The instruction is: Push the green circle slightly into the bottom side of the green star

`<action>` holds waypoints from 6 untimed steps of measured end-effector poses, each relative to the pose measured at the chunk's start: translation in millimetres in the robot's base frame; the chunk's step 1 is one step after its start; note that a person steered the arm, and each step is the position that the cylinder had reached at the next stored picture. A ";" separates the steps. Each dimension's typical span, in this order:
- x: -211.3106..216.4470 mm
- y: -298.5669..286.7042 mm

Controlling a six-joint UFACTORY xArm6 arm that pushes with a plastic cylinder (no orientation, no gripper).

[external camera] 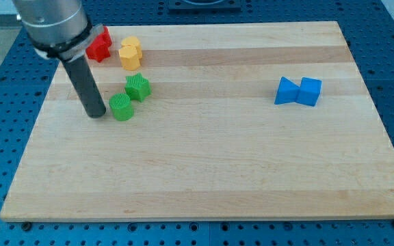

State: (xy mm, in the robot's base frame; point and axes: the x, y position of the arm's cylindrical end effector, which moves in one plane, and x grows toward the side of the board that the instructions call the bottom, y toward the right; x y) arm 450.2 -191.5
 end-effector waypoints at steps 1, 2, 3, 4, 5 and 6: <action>10.1 13.0; 12.2 14.8; 11.1 15.5; -9.1 25.8; -34.8 27.2; -46.9 27.2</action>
